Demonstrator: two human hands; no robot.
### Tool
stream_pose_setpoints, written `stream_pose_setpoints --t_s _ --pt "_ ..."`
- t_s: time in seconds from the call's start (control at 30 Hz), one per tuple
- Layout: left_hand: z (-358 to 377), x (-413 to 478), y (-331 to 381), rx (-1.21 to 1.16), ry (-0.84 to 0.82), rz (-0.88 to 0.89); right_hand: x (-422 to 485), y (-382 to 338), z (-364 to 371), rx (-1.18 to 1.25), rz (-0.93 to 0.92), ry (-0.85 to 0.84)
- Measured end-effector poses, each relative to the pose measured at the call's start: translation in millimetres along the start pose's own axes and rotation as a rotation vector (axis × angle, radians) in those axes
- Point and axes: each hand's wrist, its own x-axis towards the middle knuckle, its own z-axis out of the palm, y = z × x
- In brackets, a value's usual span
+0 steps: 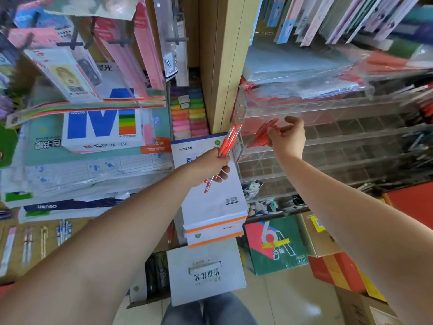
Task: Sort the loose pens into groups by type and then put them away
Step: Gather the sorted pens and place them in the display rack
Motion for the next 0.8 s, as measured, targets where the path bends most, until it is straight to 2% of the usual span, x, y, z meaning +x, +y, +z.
stream_pose_setpoints --t_s 0.1,0.17,0.2,0.33,0.4,0.53,0.63,0.7,0.8 --pt "-3 -3 -1 0.001 -0.030 0.006 -11 0 -5 0.016 -0.034 0.098" --pt "-4 -5 -2 0.004 -0.061 0.008 -25 -2 -11 0.039 -0.036 0.077" --pt "-4 -6 -2 0.012 -0.081 0.009 -32 -4 -14 0.076 -0.019 -0.010" --pt "5 -14 0 0.097 -0.195 0.016 -61 -11 -15 0.308 0.191 -0.641" --pt "13 -18 2 0.137 -0.255 0.013 -69 -11 -10 0.378 0.250 -0.735" --pt "21 -24 0 0.112 -0.282 -0.016 -72 -8 -8 0.441 0.317 -0.678" --pt "17 -25 -3 0.220 -0.254 -0.034 -68 -5 -15 0.514 0.394 -0.586" --pt "14 -24 -4 0.279 -0.220 0.002 -65 -3 -20 0.570 0.437 -0.519" --pt "17 -20 -2 0.291 -0.204 0.049 -61 -5 -30 0.603 0.456 -0.521"
